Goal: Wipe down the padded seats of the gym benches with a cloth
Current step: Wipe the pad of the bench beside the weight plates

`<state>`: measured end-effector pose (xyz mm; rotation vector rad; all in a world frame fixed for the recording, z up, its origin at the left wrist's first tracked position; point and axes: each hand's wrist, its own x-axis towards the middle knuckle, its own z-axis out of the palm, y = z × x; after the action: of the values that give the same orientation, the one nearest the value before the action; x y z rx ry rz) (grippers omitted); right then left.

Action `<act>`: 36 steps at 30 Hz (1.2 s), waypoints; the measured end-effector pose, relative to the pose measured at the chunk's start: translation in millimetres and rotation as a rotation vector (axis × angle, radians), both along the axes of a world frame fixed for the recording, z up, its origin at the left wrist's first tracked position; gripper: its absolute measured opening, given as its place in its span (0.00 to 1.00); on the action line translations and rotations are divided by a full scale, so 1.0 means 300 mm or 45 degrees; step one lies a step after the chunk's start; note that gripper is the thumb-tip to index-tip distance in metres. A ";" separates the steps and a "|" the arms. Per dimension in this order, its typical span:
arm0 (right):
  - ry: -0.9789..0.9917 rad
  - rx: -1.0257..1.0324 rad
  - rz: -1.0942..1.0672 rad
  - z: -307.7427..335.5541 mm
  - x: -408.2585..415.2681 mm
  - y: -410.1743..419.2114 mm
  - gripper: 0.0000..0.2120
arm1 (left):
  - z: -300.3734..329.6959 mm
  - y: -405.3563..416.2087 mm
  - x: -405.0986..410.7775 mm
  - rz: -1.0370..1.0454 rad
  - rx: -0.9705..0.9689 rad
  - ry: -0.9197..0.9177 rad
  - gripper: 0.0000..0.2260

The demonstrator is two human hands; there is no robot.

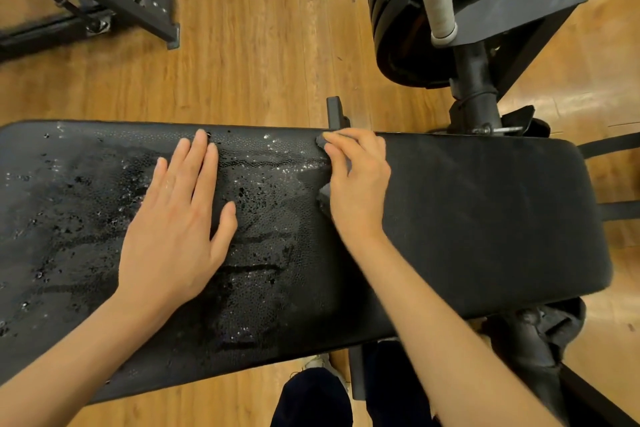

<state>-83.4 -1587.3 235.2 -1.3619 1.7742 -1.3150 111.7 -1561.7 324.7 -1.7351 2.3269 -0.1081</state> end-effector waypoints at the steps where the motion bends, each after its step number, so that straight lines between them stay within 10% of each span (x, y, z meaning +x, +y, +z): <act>1: 0.050 -0.024 0.063 -0.018 -0.037 -0.009 0.08 | 0.001 0.000 0.000 0.003 0.002 0.001 0.31; 7: 0.073 0.235 -0.415 -0.094 -0.193 -0.045 0.08 | 0.002 -0.001 0.000 -0.016 -0.013 0.010 0.31; 14: 0.092 0.042 0.218 -0.004 -0.043 -0.112 0.08 | 0.005 -0.003 -0.003 -0.012 -0.008 0.005 0.31; 19: 0.143 0.344 -0.238 -0.099 -0.341 -0.053 0.09 | -0.001 -0.001 0.001 -0.014 -0.013 0.007 0.31; 26: 0.104 0.075 0.307 0.012 -0.053 -0.149 0.08 | 0.004 -0.001 -0.003 -0.015 -0.005 -0.005 0.31; 31: -0.152 0.107 -0.105 -0.037 -0.130 -0.048 0.08 | 0.002 -0.001 -0.002 -0.011 -0.015 -0.002 0.31; 36: -0.117 -0.005 0.142 -0.003 0.012 0.147 0.12 | 0.003 0.000 -0.004 -0.008 -0.018 0.021 0.31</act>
<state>-79.9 -1543.1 234.3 -1.3603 1.6121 -1.3004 110.4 -1561.6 325.6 -1.7420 2.3487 -0.1116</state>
